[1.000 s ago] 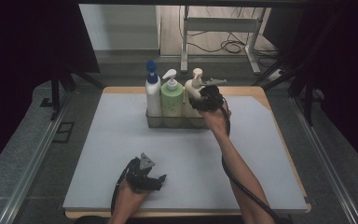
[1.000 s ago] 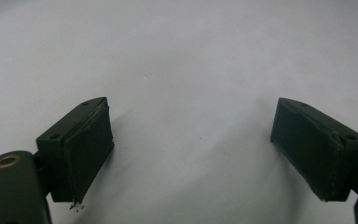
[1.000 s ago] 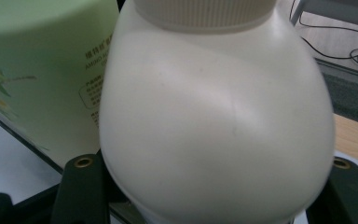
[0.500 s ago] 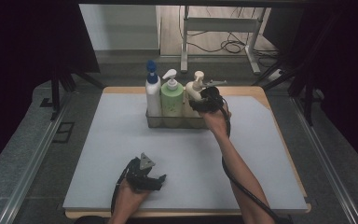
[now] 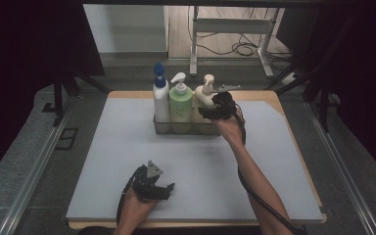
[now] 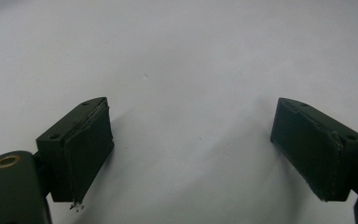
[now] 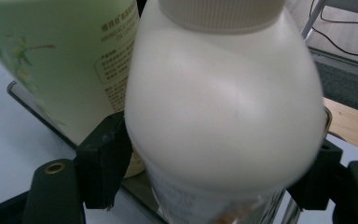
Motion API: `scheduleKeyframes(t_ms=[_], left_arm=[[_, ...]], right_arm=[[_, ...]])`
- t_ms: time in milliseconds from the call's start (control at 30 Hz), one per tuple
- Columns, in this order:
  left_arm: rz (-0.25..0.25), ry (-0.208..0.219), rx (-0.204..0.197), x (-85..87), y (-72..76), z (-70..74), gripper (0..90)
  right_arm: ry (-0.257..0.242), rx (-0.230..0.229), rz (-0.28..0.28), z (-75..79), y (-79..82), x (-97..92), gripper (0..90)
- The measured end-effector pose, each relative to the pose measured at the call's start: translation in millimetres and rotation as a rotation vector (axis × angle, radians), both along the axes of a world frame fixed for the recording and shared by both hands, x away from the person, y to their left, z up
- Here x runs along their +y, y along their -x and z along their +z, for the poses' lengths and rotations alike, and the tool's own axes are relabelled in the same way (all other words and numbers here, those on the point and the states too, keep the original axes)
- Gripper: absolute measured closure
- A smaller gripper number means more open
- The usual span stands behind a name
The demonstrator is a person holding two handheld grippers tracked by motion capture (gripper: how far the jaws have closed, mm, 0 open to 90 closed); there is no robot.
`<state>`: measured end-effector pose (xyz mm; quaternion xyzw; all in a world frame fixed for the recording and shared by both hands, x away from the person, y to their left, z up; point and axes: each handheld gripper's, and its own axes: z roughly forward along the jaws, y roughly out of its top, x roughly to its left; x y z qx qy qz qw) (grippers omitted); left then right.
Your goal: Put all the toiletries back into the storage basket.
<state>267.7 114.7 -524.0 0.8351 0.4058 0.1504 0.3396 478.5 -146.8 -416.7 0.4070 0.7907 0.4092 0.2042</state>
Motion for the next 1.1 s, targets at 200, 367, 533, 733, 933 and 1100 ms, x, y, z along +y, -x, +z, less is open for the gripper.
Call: scheduleKeyframes(t_ms=[200,367,533,733,933,1100], left_arm=[[-0.002,-0.001,-0.001,0.1,0.0,0.0,12.2],[-0.002,-0.002,0.0,0.1,0.1,0.1,12.2],[-0.002,-0.001,-0.001,0.1,0.1,0.0,12.2],[0.001,0.003,-0.002,-0.2,0.2,-0.2,12.3],[0.0,0.001,0.0,-0.1,0.2,0.0,12.3],[0.001,0.001,-0.001,-0.1,0.2,0.0,12.3]], right_arm=[[0.007,0.004,0.013,3.4,7.3,-11.7,25.6],[-0.001,0.012,0.022,3.9,14.3,-22.4,26.9],[-0.004,0.024,0.034,3.0,22.1,-32.4,28.5],[0.009,0.049,0.055,2.0,28.9,-49.1,32.6],[-0.003,0.076,0.024,1.5,29.9,-67.5,37.9],[-0.02,0.105,-0.009,-3.5,23.5,-74.3,45.3]])
